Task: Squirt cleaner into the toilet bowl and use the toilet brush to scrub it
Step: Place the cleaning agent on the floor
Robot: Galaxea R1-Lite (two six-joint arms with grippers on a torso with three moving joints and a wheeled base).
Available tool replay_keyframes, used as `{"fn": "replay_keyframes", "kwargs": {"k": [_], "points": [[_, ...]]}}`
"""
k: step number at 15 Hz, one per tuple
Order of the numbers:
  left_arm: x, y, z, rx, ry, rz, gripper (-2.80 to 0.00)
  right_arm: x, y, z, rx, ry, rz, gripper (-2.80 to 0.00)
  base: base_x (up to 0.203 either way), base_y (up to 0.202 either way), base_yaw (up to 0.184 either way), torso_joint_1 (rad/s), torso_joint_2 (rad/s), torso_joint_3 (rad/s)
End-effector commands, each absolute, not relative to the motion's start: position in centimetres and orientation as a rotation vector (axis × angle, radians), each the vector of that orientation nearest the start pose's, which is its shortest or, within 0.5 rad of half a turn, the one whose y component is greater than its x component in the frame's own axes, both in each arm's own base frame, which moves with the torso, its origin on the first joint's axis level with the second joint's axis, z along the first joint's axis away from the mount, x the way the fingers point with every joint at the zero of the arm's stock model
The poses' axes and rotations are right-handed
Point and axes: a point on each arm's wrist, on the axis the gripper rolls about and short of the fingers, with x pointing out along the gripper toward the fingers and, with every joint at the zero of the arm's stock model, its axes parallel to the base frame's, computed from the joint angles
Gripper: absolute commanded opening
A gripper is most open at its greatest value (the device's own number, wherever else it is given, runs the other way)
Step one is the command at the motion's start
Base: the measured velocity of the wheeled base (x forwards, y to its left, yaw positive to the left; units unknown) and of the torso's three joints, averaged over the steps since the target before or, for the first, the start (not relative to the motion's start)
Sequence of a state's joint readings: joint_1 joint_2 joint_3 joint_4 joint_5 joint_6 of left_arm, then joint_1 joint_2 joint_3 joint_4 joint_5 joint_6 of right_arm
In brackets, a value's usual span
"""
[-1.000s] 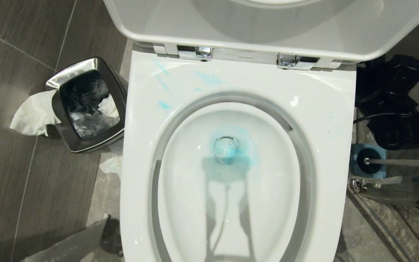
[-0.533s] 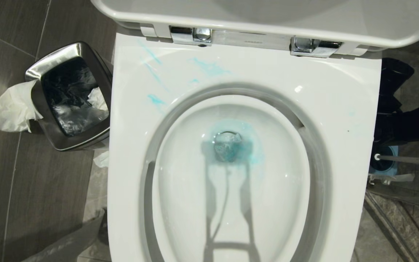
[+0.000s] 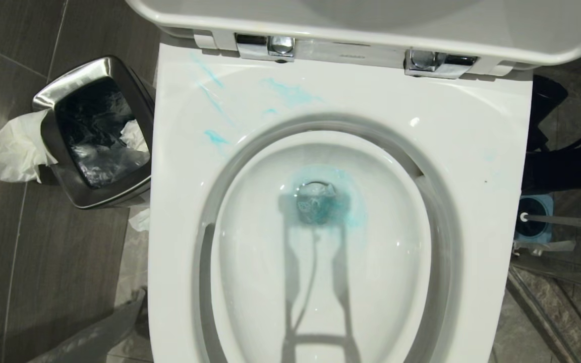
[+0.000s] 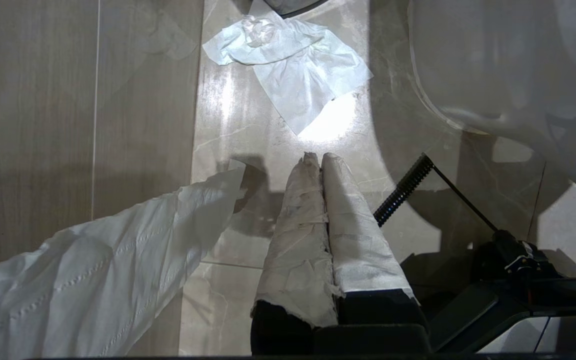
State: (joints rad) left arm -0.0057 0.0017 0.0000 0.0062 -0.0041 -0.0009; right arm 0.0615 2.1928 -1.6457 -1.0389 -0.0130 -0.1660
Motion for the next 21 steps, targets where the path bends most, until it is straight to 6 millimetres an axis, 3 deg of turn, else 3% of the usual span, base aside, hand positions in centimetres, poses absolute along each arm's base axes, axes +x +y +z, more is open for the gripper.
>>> {"fn": "replay_keyframes", "kwargs": {"k": [1, 11, 21], "points": [[-2.2, 0.0, 7.4, -0.002, 0.011, -0.011, -2.8, 45.5, 2.8, 26.4, -0.146, -0.501, 0.01, -2.8, 0.0, 0.0, 0.0, 0.0, 0.0, 0.0], [-2.2, 0.0, 7.4, -0.002, 0.011, -0.011, -2.8, 47.3, 2.9, 26.2, -0.143, -0.543, 0.008, -2.8, 0.0, 0.0, 0.0, 0.0, 0.0, 0.0], [-2.2, 0.0, 7.4, -0.002, 0.011, -0.011, -2.8, 49.4, 3.1, 22.7, -0.153, -0.51, 0.004, -2.8, 0.0, 0.0, 0.0, 0.0, 0.0, 0.0]]}}
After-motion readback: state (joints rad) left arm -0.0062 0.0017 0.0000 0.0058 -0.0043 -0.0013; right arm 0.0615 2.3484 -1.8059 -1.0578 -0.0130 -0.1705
